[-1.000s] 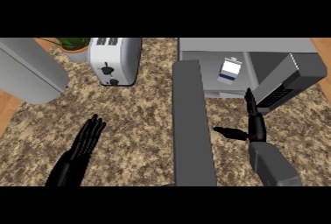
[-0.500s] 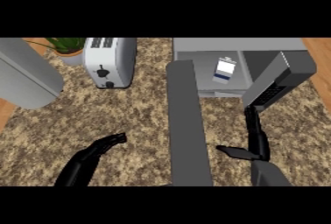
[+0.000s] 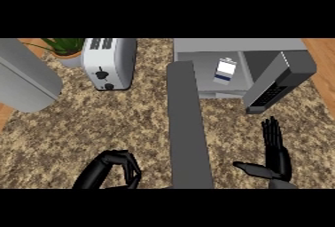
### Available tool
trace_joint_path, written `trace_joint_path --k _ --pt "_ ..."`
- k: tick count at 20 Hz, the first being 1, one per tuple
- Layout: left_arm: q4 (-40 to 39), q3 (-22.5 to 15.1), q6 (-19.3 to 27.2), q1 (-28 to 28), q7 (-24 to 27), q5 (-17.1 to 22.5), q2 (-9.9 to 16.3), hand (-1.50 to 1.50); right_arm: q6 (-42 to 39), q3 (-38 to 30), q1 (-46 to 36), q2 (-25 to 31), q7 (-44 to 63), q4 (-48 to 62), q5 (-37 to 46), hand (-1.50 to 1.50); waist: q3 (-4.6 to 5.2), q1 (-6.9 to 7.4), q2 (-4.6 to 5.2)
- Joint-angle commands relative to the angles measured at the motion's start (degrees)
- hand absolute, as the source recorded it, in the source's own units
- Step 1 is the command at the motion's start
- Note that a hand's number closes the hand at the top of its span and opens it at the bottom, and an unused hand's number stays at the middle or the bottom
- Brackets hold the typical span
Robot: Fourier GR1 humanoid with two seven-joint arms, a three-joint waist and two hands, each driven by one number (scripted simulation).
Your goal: Pick up the milk, place it into the microwave and close the microwave
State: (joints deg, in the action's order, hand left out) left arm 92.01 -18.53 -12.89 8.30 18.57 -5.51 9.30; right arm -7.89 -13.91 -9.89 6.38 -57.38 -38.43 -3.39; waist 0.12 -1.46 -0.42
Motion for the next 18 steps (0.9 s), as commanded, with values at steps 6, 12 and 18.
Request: trace_joint_path --k 6,12,18 --pt "-8.77 -8.59 -1.58 -6.15 -1.89 -8.84 -2.65 1.50 -6.63 3.67 17.67 1.59 7.78 -27.29 -4.69 -1.50 0.04 -0.35 0.08" --pt "-15.51 -14.64 3.36 -8.67 -0.30 -13.39 -9.10 1.50 -7.72 3.35 28.20 2.44 14.14 -44.11 -8.75 -1.50 -0.06 0.64 0.32" --pt "-30.92 -25.27 15.88 -22.71 2.08 -2.44 -9.24 1.50 -10.76 6.12 35.67 2.34 17.91 -56.52 -10.37 -1.50 0.02 -0.76 0.57"
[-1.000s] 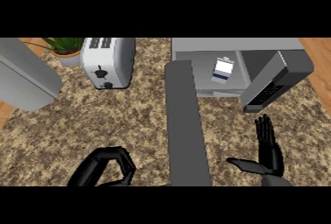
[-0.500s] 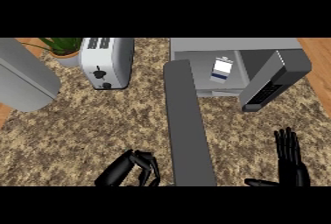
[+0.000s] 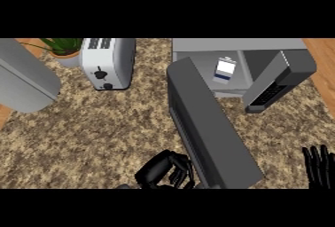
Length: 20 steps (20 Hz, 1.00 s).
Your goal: Pick up the milk, place it into the microwave and close the microwave
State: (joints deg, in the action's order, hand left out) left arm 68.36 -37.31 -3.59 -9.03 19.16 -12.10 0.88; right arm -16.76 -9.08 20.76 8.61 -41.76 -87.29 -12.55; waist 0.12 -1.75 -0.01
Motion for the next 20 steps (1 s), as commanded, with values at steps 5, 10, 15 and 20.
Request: trace_joint_path --k 5,10,15,20 --pt "-9.06 -17.18 16.04 -14.59 -4.44 14.34 -0.85 1.50 -4.32 1.72 5.34 1.04 3.23 -11.28 -3.04 -1.50 0.07 -2.21 0.42" --pt "-9.93 -20.75 22.55 -19.12 -3.82 19.93 -0.84 1.50 -4.68 1.92 5.14 3.03 8.13 -16.36 -4.66 -1.50 0.20 -4.89 0.96" --pt "-10.36 -20.40 26.86 -24.82 -6.14 24.18 -0.84 1.50 -6.01 1.84 4.80 5.06 9.67 -19.04 -5.32 -1.50 0.28 -8.07 1.40" --pt "-7.63 -14.16 31.63 -25.12 2.09 31.60 -0.85 -1.50 -6.14 0.97 3.84 5.23 9.28 -21.04 -6.82 -1.50 0.63 -10.50 2.19"
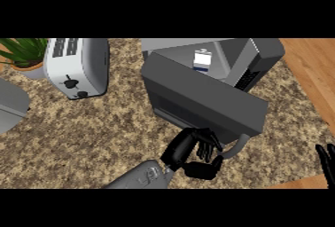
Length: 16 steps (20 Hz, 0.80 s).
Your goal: Pick up the milk, place it into the microwave and close the microwave
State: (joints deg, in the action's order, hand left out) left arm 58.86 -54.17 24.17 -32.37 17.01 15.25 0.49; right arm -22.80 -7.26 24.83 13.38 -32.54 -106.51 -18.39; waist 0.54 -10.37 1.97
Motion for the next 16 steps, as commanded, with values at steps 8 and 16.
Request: trace_joint_path --k 8,16 --pt "-0.94 3.36 7.70 -7.36 8.00 10.01 -0.48 -1.50 -2.06 -0.38 -1.99 1.76 2.15 -3.69 -4.54 -1.50 -0.01 -5.78 1.31" --pt "-5.13 4.71 9.79 -13.18 9.83 14.83 -0.48 -1.50 -3.55 -1.04 -4.37 4.10 4.06 -4.09 -7.18 -1.50 -0.23 -8.01 2.36"
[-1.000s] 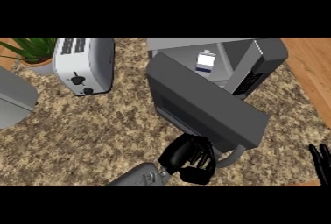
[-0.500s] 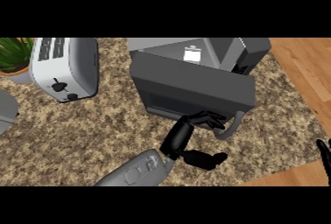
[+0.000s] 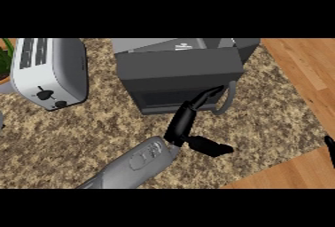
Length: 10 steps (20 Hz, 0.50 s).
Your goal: Pick up the milk, place it into the microwave and close the microwave
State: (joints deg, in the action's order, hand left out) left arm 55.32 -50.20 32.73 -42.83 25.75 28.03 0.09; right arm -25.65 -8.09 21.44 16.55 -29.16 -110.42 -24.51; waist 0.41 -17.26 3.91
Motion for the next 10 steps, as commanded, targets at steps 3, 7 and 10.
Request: trace_joint_path --k 3,7,10 --pt "-2.41 1.04 1.28 -4.60 1.88 4.08 -0.09 -1.50 -1.62 -0.20 -2.55 2.02 1.82 -0.64 -3.06 -1.50 -0.07 -1.18 0.60" --pt "-4.46 1.49 1.92 -7.25 2.38 5.93 -0.09 -1.50 -2.43 -0.01 -3.33 2.90 2.52 -1.11 -4.05 -1.50 -0.14 -2.87 0.96" --pt "-5.78 1.74 2.29 -8.28 3.12 7.47 -0.09 -1.50 -2.60 -0.31 -4.18 3.33 3.27 -1.12 -5.92 -1.50 -0.17 -3.53 1.33"
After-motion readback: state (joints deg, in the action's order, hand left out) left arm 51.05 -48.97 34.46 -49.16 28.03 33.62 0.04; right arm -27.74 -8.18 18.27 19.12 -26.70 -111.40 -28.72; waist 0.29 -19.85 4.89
